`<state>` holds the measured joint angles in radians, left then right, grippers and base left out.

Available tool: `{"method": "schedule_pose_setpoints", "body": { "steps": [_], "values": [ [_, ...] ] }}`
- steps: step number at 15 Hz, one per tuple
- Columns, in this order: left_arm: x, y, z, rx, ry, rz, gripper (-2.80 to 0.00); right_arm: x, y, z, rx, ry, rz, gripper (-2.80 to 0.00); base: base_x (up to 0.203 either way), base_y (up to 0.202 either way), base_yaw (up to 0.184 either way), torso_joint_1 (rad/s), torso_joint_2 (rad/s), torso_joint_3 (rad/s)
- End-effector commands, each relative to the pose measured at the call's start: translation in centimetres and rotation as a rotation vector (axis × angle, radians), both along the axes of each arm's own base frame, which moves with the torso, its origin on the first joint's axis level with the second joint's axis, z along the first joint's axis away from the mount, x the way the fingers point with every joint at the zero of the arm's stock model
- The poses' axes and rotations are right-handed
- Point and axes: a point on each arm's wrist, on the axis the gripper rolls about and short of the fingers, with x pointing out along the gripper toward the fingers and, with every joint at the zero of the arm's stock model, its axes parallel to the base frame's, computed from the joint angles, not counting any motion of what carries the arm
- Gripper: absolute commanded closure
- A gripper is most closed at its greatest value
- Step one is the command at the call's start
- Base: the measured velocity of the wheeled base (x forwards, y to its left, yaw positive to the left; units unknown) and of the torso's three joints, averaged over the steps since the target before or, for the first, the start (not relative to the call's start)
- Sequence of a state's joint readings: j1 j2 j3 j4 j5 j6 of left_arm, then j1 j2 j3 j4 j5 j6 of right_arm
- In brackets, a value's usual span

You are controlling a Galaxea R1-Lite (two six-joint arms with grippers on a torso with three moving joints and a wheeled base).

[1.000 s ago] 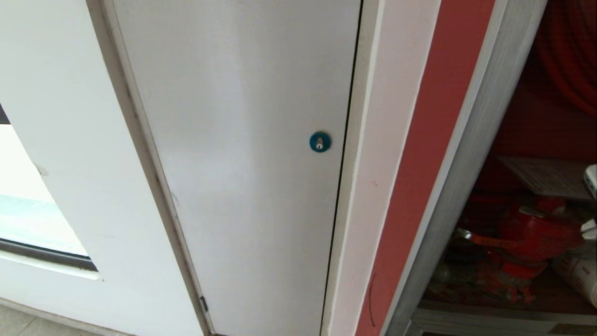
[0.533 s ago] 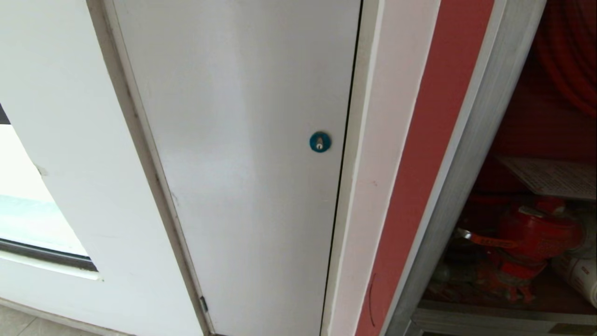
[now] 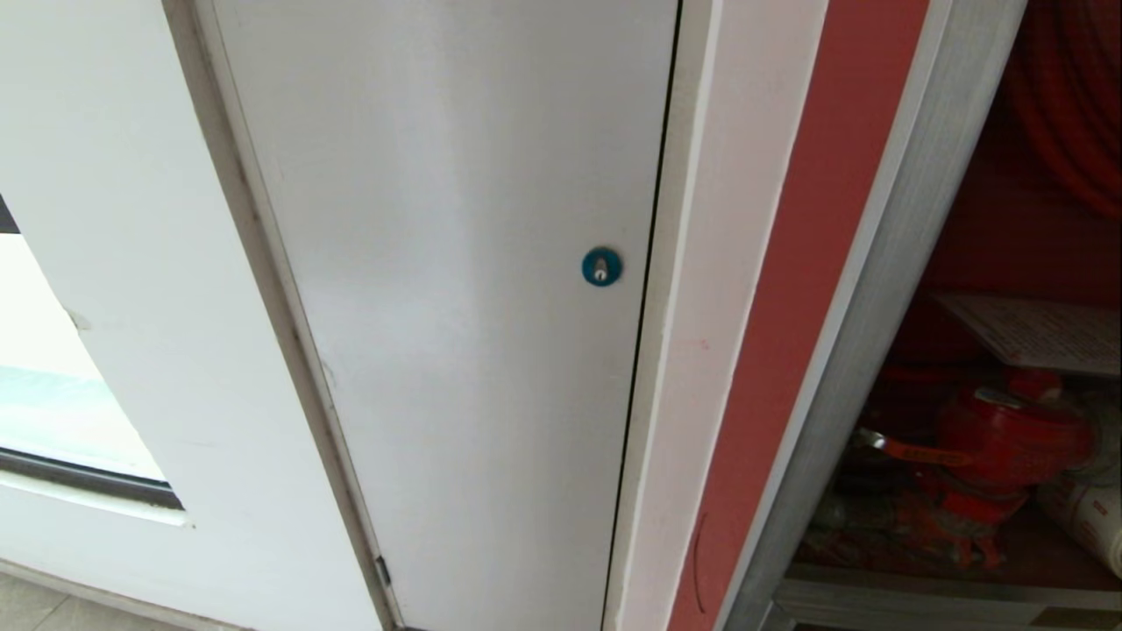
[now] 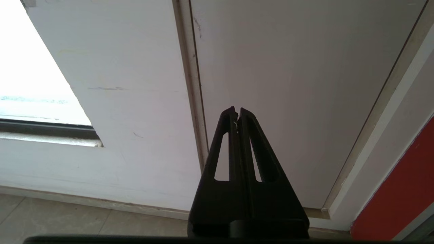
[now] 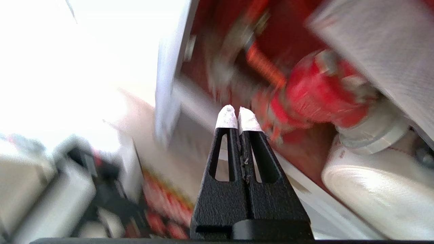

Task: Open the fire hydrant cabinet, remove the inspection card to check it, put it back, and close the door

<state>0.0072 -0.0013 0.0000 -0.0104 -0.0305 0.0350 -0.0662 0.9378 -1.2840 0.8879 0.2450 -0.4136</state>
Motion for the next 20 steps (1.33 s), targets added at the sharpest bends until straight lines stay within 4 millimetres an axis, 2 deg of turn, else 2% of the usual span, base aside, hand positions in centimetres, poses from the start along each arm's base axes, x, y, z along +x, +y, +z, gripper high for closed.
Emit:
{"method": "schedule_pose_setpoints", "body": {
  "steps": [1,4,6,9,11,15,20],
  "values": [
    [0.1,0.0,-0.2,0.0,0.007,0.0,0.0,-2.5,0.1,0.3,0.094,-0.1,-0.078,0.0,0.0,0.0,0.0,0.0,0.0,0.0],
    [0.1,0.0,-0.2,0.0,0.007,0.0,0.0,-5.0,0.1,0.6,0.145,-0.201,-0.198,0.0,0.0,0.0,0.0,0.0,0.0,0.0],
    [0.1,0.0,-0.2,0.0,0.007,0.0,0.0,-7.6,0.2,0.5,0.186,-0.274,-0.227,0.0,0.0,0.0,0.0,0.0,0.0,0.0],
    [0.1,0.0,-0.2,0.0,0.007,0.0,0.0,-11.1,0.4,-1.7,0.2,-0.34,-0.231,0.0,0.0,0.0,0.0,0.0,0.0,0.0],
    [0.1,0.0,-0.2,0.0,0.007,0.0,0.0,-12.6,0.5,-3.5,0.208,-0.361,-0.229,0.0,0.0,0.0,0.0,0.0,0.0,0.0],
    [0.1,0.0,-0.2,0.0,0.007,0.0,0.0,-14.4,0.0,-6.6,0.25,-0.422,-0.241,0.0,0.0,0.0,0.0,0.0,0.0,0.0],
    [0.1,0.0,-0.2,0.0,0.007,0.0,0.0,-13.8,-0.2,-12.3,0.258,-0.551,-0.304,0.0,0.0,0.0,0.0,0.0,0.0,0.0]
  ]
}}
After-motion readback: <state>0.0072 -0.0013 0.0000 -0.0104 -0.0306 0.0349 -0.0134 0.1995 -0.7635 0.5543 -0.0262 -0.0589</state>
